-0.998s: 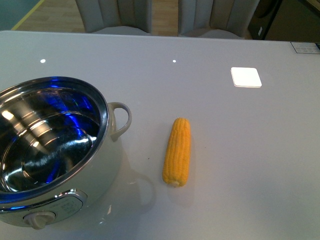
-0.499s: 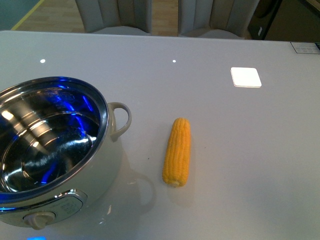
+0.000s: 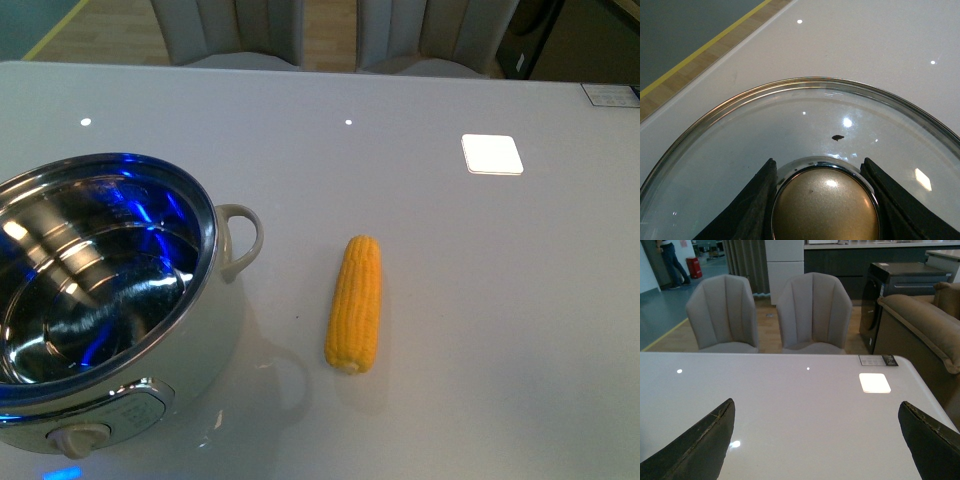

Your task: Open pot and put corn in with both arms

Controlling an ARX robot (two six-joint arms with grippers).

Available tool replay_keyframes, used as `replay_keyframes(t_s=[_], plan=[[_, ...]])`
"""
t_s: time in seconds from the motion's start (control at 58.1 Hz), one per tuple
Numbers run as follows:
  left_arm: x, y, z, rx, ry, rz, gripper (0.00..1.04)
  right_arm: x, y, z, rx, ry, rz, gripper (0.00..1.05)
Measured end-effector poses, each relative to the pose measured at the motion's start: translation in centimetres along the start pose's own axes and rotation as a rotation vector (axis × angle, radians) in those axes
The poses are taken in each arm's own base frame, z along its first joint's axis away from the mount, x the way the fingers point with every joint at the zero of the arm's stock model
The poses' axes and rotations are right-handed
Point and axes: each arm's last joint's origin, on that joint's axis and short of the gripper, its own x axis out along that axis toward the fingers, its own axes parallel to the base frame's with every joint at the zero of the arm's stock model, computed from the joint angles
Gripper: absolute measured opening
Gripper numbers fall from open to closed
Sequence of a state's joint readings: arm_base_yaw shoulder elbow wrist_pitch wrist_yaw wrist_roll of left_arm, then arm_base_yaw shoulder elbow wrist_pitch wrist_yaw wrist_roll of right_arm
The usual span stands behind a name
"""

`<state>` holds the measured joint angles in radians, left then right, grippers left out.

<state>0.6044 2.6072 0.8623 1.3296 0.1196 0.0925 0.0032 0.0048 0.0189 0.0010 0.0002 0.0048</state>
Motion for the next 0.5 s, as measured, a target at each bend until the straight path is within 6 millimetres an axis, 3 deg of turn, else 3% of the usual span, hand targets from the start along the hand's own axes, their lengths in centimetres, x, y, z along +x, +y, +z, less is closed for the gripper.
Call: replay_keyframes(t_s=[0.034,0.189,0.293,0.499], plan=[[0.0,0.0,0.0,-0.001,-0.002,-0.001,0.47,0.0,0.0,0.0,0.000,0.000,0.000,0.96],[-0.3,-0.2,0.7,-0.003,-0.021,0.001,0.83,0.0,0.0,0.0,0.000,0.000,0.000,0.96],[-0.9,-0.2,1.9,-0.009,-0.037,0.001,0.99,0.0,0.0,0.0,0.000,0.000,0.000,0.96],[-2.7,0.7,5.9,-0.046,-0.094,0.010,0.98,0.0,0.0,0.0,0.000,0.000,0.000,0.96]])
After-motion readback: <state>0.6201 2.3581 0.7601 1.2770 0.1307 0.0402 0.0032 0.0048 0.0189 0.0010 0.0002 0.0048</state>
